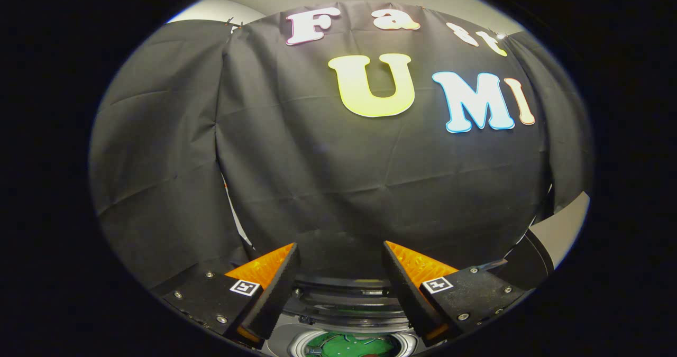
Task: Put the clothes into the washing machine and then close the washing machine lid.
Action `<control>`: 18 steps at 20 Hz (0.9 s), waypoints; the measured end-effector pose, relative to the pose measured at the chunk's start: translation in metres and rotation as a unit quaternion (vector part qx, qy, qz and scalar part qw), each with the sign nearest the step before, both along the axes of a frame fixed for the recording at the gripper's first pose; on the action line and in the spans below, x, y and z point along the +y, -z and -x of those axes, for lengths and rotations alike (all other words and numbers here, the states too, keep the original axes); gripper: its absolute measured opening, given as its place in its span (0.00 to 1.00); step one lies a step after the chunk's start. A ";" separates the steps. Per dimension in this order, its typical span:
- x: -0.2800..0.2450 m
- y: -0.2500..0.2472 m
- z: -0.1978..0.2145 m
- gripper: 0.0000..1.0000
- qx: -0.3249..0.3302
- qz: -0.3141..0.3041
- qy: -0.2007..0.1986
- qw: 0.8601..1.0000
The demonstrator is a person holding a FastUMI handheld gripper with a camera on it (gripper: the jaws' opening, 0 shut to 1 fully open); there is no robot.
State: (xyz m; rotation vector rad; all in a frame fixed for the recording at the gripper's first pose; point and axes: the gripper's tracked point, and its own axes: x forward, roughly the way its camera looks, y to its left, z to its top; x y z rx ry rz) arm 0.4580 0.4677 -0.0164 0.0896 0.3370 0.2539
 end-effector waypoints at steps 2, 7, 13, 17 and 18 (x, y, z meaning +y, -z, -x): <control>0.003 0.013 -0.012 0.96 0.033 0.008 0.007 0.999; 0.009 0.043 -0.026 0.96 0.105 0.010 0.022 0.994; -0.005 0.062 -0.036 0.96 0.141 0.033 0.053 0.988; -0.008 0.062 -0.031 0.94 0.131 0.061 0.049 0.988; -0.007 0.062 -0.026 0.95 0.127 0.062 0.048 0.989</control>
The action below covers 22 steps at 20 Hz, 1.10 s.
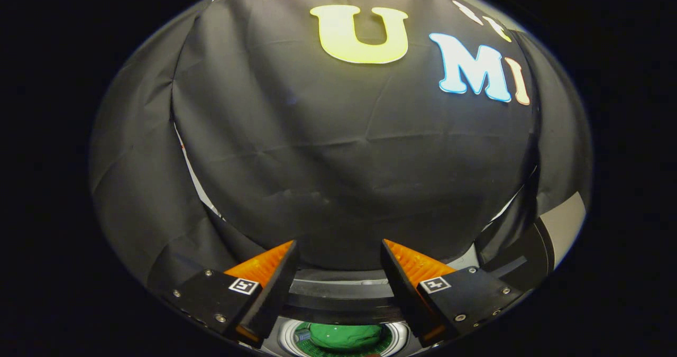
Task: Put the clothes into the washing machine and then close the washing machine lid.
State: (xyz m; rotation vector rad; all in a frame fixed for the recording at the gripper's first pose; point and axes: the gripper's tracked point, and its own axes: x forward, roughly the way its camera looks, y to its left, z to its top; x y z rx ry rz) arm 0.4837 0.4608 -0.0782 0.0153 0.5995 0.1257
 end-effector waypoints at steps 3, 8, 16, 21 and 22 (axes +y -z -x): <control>0.002 -0.002 0.012 0.96 -0.012 -0.002 -0.007 1.000; 0.002 -0.005 0.036 0.95 -0.036 -0.006 -0.014 0.999; 0.002 -0.004 0.068 0.95 -0.073 -0.013 -0.025 0.997; 0.001 -0.001 0.091 0.95 -0.107 -0.015 -0.029 0.994; 0.001 0.001 0.095 0.95 -0.114 -0.014 -0.029 0.993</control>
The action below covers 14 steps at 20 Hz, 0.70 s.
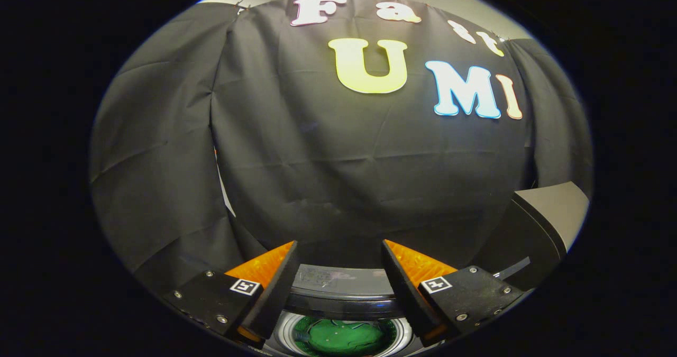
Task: Put the clothes into the washing machine and then close the washing machine lid.
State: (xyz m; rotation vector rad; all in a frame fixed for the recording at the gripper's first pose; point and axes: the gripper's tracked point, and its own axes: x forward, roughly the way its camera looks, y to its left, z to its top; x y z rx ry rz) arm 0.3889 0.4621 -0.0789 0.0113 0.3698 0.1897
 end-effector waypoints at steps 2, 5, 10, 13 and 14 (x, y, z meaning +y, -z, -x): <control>0.000 0.002 0.006 0.95 -0.012 0.000 0.000 1.000; -0.001 0.005 0.013 0.95 -0.020 -0.001 -0.001 1.000; -0.001 0.013 0.029 0.94 -0.032 -0.002 -0.003 0.999; -0.001 0.028 0.043 0.95 -0.025 0.010 -0.008 1.000; 0.000 0.039 0.047 0.95 -0.012 0.009 -0.015 1.000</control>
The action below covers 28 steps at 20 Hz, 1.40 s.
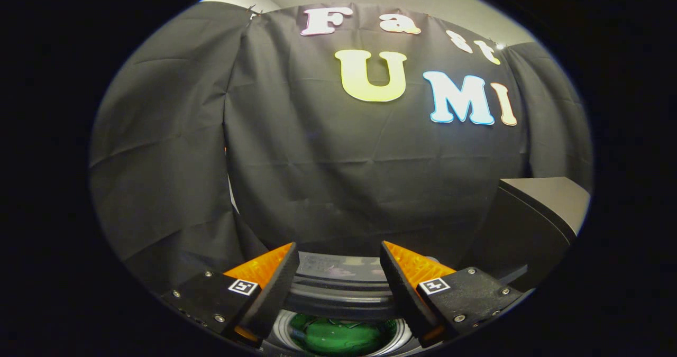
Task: Put the clothes into the washing machine and then close the washing machine lid.
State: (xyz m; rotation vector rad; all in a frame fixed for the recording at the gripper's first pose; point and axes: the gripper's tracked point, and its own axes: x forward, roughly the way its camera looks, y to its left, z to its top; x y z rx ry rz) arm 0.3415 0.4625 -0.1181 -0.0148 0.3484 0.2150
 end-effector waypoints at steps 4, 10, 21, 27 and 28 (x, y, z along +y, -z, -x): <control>-0.013 0.020 0.021 0.95 0.037 -0.003 0.002 0.999; -0.021 0.049 0.042 0.95 0.075 -0.005 0.001 0.997; -0.058 -0.032 0.066 0.95 0.022 -0.007 -0.018 1.000; -0.113 -0.089 0.088 0.95 -0.035 0.000 -0.008 0.999; -0.124 -0.097 0.093 0.95 -0.041 0.001 -0.008 0.999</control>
